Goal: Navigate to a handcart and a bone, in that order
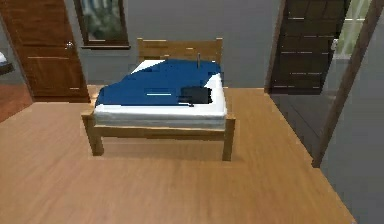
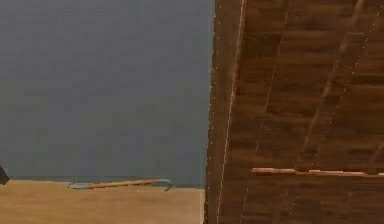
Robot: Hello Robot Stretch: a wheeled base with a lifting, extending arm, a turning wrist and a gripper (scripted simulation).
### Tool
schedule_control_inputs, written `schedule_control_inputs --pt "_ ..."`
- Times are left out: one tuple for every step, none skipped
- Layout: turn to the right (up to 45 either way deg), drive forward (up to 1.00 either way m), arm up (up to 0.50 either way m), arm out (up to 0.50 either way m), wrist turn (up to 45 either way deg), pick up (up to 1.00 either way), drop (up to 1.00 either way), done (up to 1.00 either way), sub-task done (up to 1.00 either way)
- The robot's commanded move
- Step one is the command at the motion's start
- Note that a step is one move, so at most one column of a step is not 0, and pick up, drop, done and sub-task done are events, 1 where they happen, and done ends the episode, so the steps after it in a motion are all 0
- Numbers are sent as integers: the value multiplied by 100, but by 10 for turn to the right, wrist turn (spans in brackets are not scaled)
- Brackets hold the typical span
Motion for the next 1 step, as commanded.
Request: schedule_control_inputs --pt "0 30 0 0 0 0 0 0 0"
